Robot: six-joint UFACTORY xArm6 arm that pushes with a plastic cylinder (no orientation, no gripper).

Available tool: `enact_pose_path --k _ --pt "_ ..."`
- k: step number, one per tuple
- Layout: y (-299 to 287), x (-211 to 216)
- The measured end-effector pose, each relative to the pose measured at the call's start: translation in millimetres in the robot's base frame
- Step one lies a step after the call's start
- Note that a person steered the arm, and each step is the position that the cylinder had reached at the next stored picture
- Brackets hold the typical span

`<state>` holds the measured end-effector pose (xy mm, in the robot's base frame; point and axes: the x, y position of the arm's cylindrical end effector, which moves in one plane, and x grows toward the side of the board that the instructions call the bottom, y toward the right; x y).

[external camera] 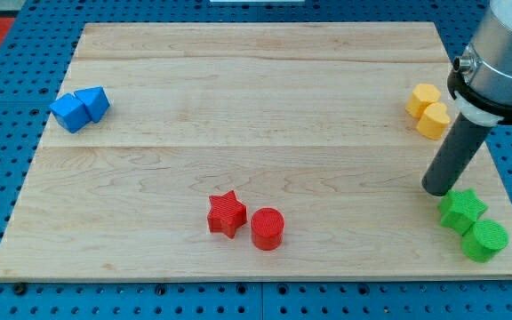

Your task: Move your arm towards the center left of the board

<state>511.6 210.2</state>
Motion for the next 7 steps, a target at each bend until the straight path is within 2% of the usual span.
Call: enact_pose_path --k 2,4,5,6,7 --pt "0.0 -2.3" --pt "0.0 -33.7" --pt "0.0 -33.7" --pt "-32.2 -41.4" --pt "-125.9 -43.1"
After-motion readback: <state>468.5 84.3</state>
